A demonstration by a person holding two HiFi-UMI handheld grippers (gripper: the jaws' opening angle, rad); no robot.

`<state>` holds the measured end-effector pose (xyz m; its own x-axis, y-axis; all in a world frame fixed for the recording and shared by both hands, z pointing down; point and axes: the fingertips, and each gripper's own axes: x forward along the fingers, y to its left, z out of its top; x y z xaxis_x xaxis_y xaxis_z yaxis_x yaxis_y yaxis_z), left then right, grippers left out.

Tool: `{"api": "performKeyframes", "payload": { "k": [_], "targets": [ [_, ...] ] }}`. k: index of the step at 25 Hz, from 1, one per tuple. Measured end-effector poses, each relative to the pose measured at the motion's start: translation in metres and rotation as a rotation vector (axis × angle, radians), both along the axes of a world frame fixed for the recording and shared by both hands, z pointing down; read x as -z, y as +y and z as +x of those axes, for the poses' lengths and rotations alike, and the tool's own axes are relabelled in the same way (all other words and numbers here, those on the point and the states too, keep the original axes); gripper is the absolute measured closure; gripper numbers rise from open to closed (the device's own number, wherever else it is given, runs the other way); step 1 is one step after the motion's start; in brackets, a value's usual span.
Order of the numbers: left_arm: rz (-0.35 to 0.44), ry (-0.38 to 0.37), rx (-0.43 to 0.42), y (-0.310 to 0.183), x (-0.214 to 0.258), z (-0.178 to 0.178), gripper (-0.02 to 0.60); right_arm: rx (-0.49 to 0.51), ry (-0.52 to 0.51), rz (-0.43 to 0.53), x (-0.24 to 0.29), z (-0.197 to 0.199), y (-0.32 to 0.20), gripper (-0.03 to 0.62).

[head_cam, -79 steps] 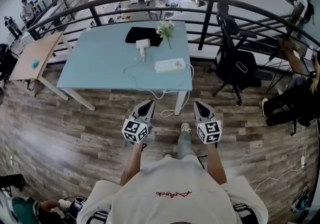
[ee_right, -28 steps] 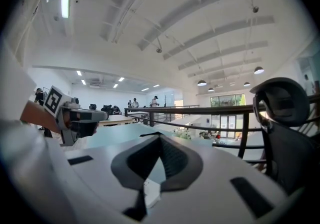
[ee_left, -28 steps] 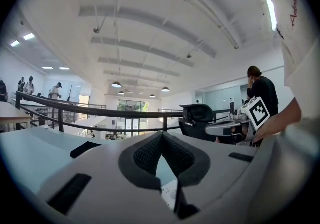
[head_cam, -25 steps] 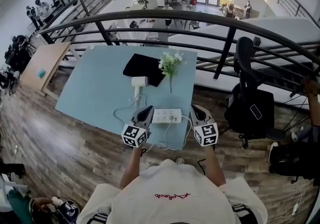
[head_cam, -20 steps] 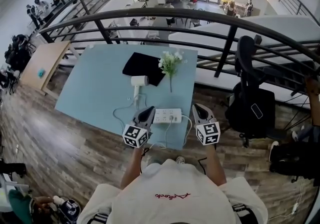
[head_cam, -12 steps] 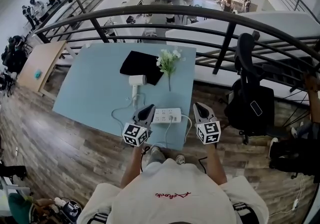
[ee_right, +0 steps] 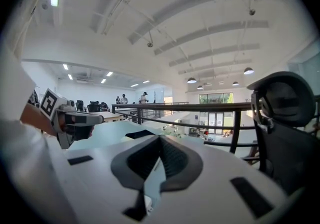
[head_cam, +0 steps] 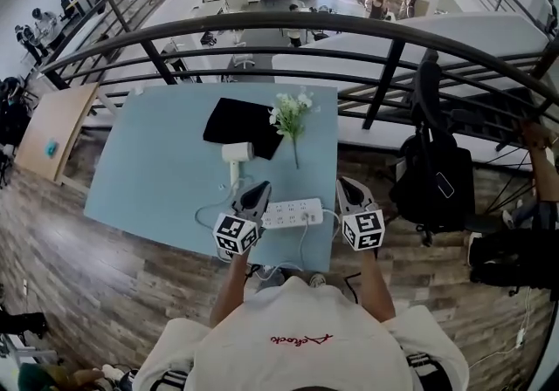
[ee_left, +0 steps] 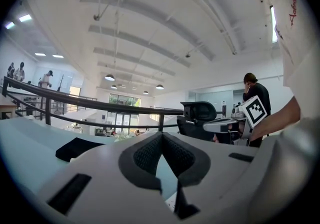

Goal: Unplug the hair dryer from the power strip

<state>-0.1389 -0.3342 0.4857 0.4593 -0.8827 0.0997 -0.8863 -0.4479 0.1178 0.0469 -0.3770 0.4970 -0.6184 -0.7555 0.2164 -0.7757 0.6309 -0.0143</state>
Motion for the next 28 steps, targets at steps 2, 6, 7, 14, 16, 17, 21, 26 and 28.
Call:
{"api": "performKeyframes", "payload": {
  "k": [2,6,7,14,16,17,21,26,28],
  "targets": [
    [-0.004,0.005,-0.016,-0.006,-0.001,-0.010,0.573,-0.013,0.002,-0.002,0.001,-0.010,-0.002,0.577],
    [-0.019,0.009,-0.038,-0.014,-0.006,-0.027,0.572,-0.032,0.007,-0.010,0.000,-0.028,-0.003,0.577],
    [-0.023,0.010,-0.043,-0.016,-0.008,-0.031,0.572,-0.038,0.009,-0.012,-0.002,-0.031,-0.005,0.577],
    [-0.067,0.004,-0.094,-0.025,-0.026,-0.037,0.572,-0.084,0.019,-0.047,-0.016,-0.035,-0.005,0.577],
    [-0.083,0.001,-0.110,-0.025,-0.034,-0.035,0.572,-0.094,0.022,-0.063,-0.023,-0.034,-0.002,0.577],
    [-0.091,-0.001,-0.119,-0.025,-0.038,-0.034,0.572,-0.099,0.023,-0.071,-0.027,-0.033,-0.001,0.577],
    [-0.120,-0.015,-0.154,-0.026,-0.054,-0.027,0.572,-0.110,0.030,-0.101,-0.042,-0.033,0.004,0.577],
    [-0.160,-0.028,-0.187,-0.023,-0.075,-0.018,0.572,-0.109,0.043,-0.151,-0.064,-0.035,0.015,0.577],
    [-0.177,-0.036,-0.201,-0.020,-0.084,-0.013,0.572,-0.109,0.046,-0.167,-0.072,-0.034,0.018,0.577]
  ]
}}
